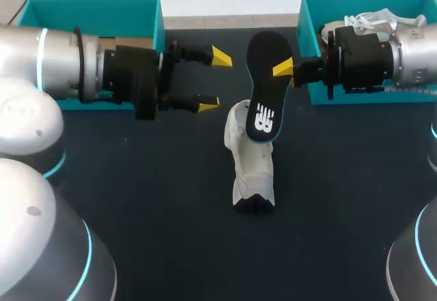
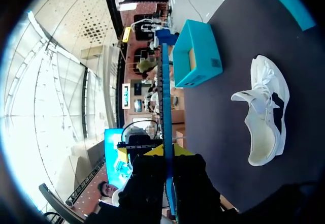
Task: Take the shoe out of the shoebox, open the shoe tongue, remove and reinsert the insole, then place the shoe into the shoebox
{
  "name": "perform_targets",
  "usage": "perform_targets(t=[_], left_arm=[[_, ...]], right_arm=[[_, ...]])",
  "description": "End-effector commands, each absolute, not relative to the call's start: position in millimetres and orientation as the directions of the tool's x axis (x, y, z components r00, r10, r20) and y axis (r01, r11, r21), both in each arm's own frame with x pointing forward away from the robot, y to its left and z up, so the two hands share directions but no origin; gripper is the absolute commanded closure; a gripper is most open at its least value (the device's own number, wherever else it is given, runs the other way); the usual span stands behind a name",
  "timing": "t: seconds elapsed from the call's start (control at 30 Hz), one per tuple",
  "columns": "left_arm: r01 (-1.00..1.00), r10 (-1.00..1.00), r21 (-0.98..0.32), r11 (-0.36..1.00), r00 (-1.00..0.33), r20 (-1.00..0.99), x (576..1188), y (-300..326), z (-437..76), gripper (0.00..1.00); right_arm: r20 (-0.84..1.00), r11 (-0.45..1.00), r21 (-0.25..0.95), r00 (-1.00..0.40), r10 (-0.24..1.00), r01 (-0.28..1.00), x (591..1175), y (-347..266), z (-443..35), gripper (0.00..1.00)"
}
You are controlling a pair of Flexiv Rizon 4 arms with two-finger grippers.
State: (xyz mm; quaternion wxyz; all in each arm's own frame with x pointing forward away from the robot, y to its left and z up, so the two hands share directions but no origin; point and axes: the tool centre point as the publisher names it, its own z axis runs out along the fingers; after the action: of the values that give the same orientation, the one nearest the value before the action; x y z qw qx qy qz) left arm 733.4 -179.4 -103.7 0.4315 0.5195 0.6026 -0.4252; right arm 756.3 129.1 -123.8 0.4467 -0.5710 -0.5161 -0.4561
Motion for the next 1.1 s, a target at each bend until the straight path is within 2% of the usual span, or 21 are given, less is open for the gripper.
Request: perform_targets(t=[0.03, 0.47, 0.7, 0.73, 0.83, 1.1], left_arm=[[0.984, 0.559, -0.116, 0.136, -0.172, -0.811, 741.6, -184.4, -99.3, 0.0], [0.984, 0.559, -0.116, 0.136, -0.172, -0.811, 741.6, -184.4, -99.3, 0.0], [0.967, 0.849, -0.108, 0.229, -0.253, -0.464, 759.0, -205.5, -81.6, 0.0], [0.973, 0.872, -0.071, 0.221, -0.23, -0.432, 760.1, -208.3, -78.3, 0.0], [0.979, 0.909, -0.088, 0.184, -0.203, -0.363, 765.2, -211.8, -71.7, 0.0], [0.997, 0.98, -0.027, 0.069, -0.073, -0.185, 765.4, -221.6, -67.2, 0.0]], right_arm=[[0.982, -0.072, -0.045, 0.057, 0.183, 0.996, 752.8, 129.3, -126.9, 1.0], [0.98, -0.055, -0.062, 0.071, 0.186, 0.997, 752.2, 136.3, -136.0, 1.0], [0.979, -0.029, -0.053, 0.057, 0.197, 0.998, 750.6, 140.0, -140.2, 1.0], [0.978, -0.023, -0.054, 0.058, 0.2, 0.998, 750.0, 140.5, -141.5, 1.0], [0.978, -0.017, -0.058, 0.06, 0.202, 0.998, 749.1, 141.5, -144.4, 1.0], [0.978, 0.003, -0.052, 0.05, 0.201, 0.999, 751.3, 144.8, -143.6, 1.0]])
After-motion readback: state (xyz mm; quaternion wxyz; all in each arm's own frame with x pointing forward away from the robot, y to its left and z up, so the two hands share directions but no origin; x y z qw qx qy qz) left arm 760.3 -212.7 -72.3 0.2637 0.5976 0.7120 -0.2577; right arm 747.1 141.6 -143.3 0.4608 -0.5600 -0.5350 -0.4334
